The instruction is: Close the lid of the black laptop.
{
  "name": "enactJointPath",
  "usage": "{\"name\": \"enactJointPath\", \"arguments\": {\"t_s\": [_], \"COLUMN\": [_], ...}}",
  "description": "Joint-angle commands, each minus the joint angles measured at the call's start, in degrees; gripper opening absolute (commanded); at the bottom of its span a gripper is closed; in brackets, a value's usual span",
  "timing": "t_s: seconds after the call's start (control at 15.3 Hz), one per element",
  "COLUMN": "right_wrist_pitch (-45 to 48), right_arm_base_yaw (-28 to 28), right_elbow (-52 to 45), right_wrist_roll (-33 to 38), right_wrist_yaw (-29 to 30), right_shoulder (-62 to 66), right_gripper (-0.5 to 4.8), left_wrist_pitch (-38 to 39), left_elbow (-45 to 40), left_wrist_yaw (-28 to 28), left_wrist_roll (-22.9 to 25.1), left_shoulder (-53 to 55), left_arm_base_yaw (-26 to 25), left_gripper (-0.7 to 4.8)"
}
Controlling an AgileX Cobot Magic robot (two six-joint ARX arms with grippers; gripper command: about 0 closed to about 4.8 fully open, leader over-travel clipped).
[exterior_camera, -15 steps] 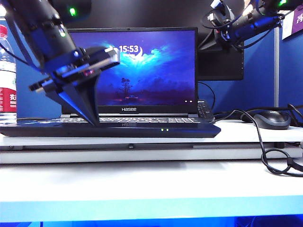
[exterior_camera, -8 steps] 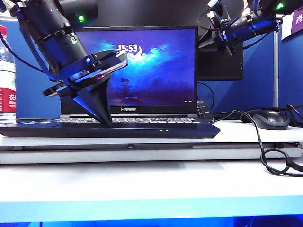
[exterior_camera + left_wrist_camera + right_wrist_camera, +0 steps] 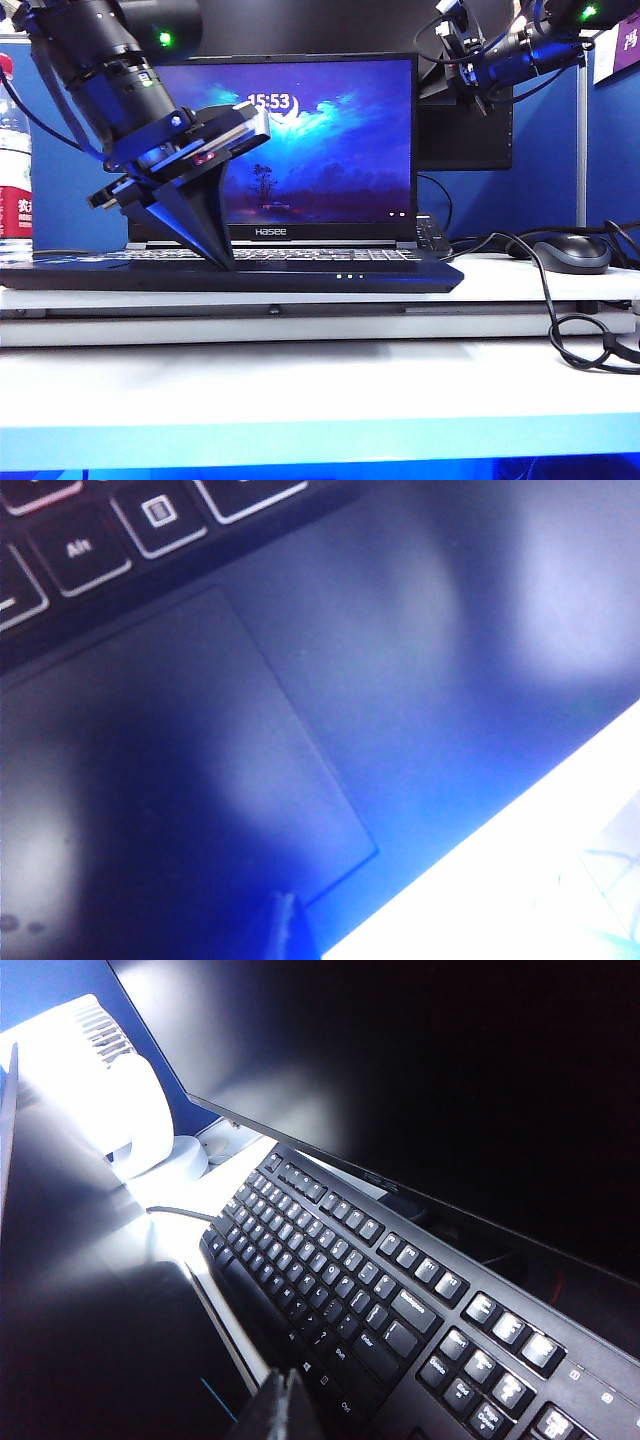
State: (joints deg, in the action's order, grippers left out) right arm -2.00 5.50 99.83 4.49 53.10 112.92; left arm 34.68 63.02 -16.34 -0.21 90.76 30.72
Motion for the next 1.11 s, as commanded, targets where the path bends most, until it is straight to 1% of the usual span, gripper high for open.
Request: {"name": "enactJointPath", "arguments": {"t_s": [0.07, 0.26, 0.46, 0.59, 0.72, 0.85, 0.98, 1.04, 1.11], "right_wrist_pitch": [0.55, 0.55, 0.52, 0.52, 0.52, 0.52, 0.52, 0.52, 0.52], "right_arm_base_yaw": [0.72, 0.83, 0.83, 0.83, 0.83, 0.83, 0.83, 0.83, 0.85], "right_elbow": [0.44, 0.44, 0.44, 0.44, 0.44, 0.44, 0.44, 0.44, 0.44], "right_wrist_roll": [0.46, 0.48, 0.48, 0.48, 0.59, 1.09, 1.11, 1.29, 1.33], "right_wrist_yaw": [2.14, 2.14, 2.12, 2.12, 2.12, 2.12, 2.14, 2.21, 2.38], "right_shoulder": [-0.37, -0.37, -0.37, -0.37, -0.37, -0.37, -0.37, -0.37, -0.37], "right_gripper": [-0.01, -0.01, -0.01, -0.01, -0.01, -0.01, -0.01, -0.01, -0.01], "left_wrist_pitch": [8.07, 4.22, 0.22, 1.44, 4.39, 8.74, 15.61, 17.92, 19.61], "left_elbow": [-1.36, -0.17, 3.13, 6.51, 9.35, 9.77, 9.62, 9.57, 9.57], "left_wrist_yaw": [-3.21, -3.23, -3.48, -8.72, -13.44, -18.12, -18.08, -15.72, -11.47], "left_wrist_roll": [0.44, 0.2, -0.63, -0.15, 1.38, 3.19, 7.39, 8.24, 9.22], "left_shoulder": [0.37, 0.26, 0.26, 0.26, 0.24, 0.26, 0.28, 0.31, 0.31], "left_arm_base_yaw": [0.26, 0.26, 0.22, 0.22, 0.22, 0.22, 0.28, 0.26, 0.26], "left_gripper": [-0.05, -0.05, -0.05, -0.05, -0.05, -0.05, -0.05, -0.05, -0.05]}}
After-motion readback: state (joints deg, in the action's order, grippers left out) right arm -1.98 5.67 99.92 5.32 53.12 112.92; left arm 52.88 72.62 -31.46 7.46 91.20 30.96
